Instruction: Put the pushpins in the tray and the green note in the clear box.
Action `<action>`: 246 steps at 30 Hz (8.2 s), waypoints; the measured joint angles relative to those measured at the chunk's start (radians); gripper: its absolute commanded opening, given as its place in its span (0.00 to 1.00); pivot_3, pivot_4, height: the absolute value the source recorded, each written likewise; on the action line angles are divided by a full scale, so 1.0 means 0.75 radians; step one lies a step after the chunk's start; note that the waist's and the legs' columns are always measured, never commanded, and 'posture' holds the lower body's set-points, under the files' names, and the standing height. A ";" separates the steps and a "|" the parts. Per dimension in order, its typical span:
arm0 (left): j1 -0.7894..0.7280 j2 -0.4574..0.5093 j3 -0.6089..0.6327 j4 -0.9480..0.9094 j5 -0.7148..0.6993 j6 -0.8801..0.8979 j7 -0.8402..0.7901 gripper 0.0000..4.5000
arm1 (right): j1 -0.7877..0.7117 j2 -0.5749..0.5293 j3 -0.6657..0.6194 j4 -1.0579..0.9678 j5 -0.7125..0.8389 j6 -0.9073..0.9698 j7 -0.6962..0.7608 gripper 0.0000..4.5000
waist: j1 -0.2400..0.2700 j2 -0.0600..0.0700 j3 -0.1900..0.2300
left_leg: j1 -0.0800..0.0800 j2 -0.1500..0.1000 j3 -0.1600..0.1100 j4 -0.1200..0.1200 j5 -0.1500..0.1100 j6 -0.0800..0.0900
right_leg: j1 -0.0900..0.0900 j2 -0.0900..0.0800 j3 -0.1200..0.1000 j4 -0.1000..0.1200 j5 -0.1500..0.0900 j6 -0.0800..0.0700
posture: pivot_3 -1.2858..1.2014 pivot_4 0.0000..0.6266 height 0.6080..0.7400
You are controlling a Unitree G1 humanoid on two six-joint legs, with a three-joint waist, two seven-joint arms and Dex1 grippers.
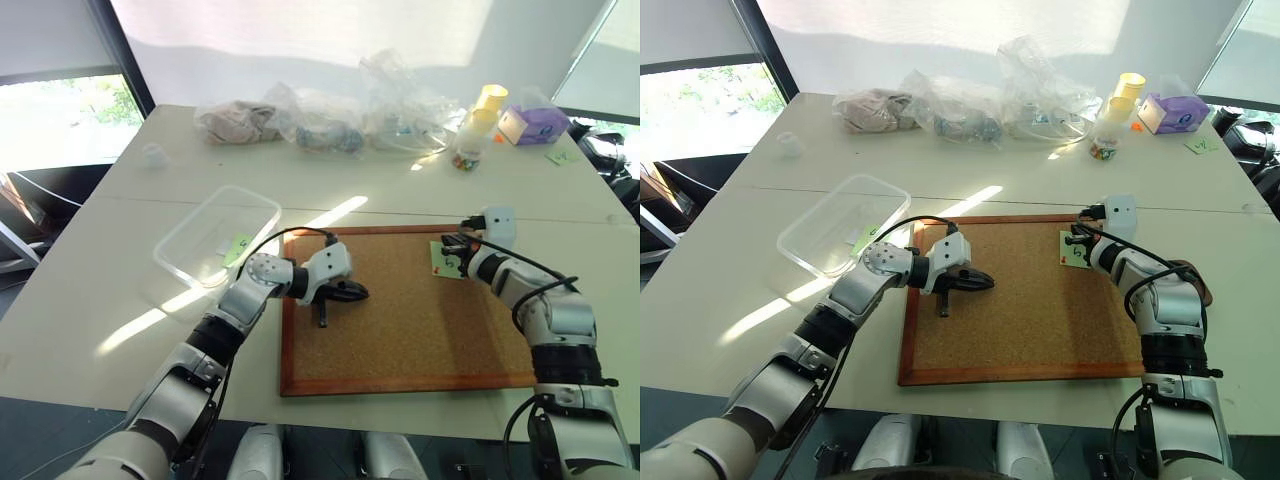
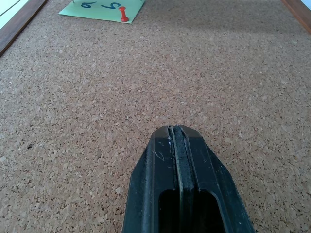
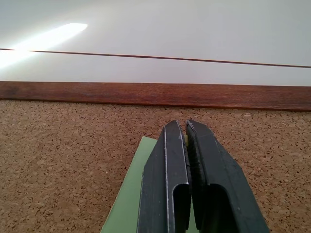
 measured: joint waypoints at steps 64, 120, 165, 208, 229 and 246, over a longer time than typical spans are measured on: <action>0.030 -0.021 0.034 -0.068 0.016 0.092 0.010 0.00 | 0.557 0.022 -0.554 -0.405 0.053 0.055 -0.189 0.99 | -0.001 0.001 0.000 | 0.000 0.000 -0.001 -0.001 0.000 0.000 | 0.000 0.000 0.001 -0.001 0.000 0.000 | 0.52 0.24 1.00; 0.035 -0.008 0.024 -0.085 0.031 0.077 0.008 0.00 | 0.524 0.130 -0.183 -0.493 0.065 -0.105 0.013 0.00 | -0.002 0.001 0.000 | 0.000 0.001 -0.001 -0.001 0.000 0.000 | 0.000 0.001 0.000 -0.001 0.000 0.000 | 0.52 0.24 1.00; -0.001 0.009 -0.014 -0.055 0.072 0.023 0.009 0.00 | 0.541 0.072 -0.525 -0.279 0.057 -0.162 -0.222 0.99 | -0.004 0.002 -0.001 | 0.002 0.001 0.000 -0.001 0.000 0.000 | 0.002 0.001 0.001 -0.001 0.000 0.000 | 0.52 0.24 1.00; 0.027 0.014 -0.003 -0.096 0.071 0.049 0.028 0.00 | 0.577 0.040 -0.119 -0.649 0.154 -0.255 0.092 0.99 | -0.003 0.002 -0.001 | 0.002 0.001 -0.001 -0.001 0.000 0.001 | 0.002 0.001 0.001 -0.001 0.000 0.000 | 0.52 0.24 1.00; 0.033 0.016 -0.003 -0.108 0.071 0.056 0.034 0.00 | 0.488 0.122 0.022 -0.470 0.042 -0.227 0.080 0.99 | -0.004 0.002 -0.001 | 0.002 0.001 -0.001 -0.001 0.000 0.001 | 0.002 0.001 0.001 -0.001 0.000 0.000 | 0.52 0.24 1.00; 0.036 0.016 -0.002 -0.111 0.071 0.057 0.035 0.00 | 0.475 0.139 -0.011 -0.429 0.042 -0.213 0.072 0.00 | -0.004 0.002 -0.001 | 0.002 0.001 -0.001 -0.001 0.000 0.001 | 0.002 0.002 0.001 -0.001 0.000 0.000 | 0.52 0.24 1.00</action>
